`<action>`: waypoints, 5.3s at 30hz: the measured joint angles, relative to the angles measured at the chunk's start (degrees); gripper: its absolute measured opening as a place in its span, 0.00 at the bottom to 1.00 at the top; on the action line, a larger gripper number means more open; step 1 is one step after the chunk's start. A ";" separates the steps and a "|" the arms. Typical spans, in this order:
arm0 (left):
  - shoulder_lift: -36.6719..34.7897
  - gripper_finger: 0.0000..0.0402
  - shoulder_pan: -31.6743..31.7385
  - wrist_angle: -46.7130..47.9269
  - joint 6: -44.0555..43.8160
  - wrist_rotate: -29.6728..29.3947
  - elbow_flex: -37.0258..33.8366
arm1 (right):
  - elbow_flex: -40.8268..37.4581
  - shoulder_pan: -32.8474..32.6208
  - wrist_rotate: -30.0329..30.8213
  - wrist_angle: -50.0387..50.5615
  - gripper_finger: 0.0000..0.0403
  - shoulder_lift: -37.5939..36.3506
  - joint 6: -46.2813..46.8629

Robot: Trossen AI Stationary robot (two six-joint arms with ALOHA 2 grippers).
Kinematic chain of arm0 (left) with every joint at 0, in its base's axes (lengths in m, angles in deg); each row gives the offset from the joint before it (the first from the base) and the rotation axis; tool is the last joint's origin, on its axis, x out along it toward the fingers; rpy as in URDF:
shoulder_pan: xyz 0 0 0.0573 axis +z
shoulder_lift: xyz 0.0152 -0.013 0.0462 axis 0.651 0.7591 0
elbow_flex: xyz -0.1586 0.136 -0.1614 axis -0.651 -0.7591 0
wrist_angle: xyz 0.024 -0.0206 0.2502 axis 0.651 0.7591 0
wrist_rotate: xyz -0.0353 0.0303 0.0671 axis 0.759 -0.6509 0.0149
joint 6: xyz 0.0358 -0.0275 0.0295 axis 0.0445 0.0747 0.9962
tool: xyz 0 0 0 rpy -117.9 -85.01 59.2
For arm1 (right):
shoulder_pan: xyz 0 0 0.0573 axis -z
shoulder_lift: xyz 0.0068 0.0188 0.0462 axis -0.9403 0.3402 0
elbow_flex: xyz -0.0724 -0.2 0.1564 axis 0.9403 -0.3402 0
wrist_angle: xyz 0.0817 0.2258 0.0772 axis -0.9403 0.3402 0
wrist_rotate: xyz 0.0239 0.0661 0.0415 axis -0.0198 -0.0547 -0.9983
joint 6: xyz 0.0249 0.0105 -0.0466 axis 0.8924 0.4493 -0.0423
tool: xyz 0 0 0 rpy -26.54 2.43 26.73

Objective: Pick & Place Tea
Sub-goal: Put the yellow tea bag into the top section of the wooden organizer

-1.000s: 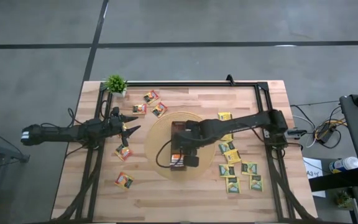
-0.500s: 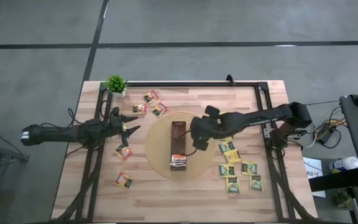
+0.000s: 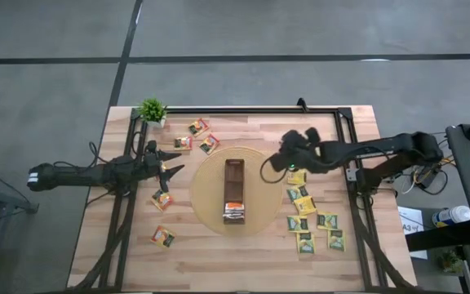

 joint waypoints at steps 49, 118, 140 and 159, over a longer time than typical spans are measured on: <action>0.02 0.50 0.00 0.00 0.00 0.00 -0.02 | -9.51 25.45 -27.12 1.53 0.60 4.04 15.61; 0.04 0.50 -0.02 0.00 -0.01 0.00 0.00 | -5.02 28.38 -40.21 -2.78 0.47 19.30 0.69; 0.04 0.50 -0.04 0.00 0.00 0.00 -0.02 | 1.05 24.58 -38.17 -0.05 0.03 19.46 -8.25; 0.04 0.50 0.00 0.01 -0.01 0.00 -0.01 | 19.75 3.27 -17.52 4.37 0.03 19.28 -22.69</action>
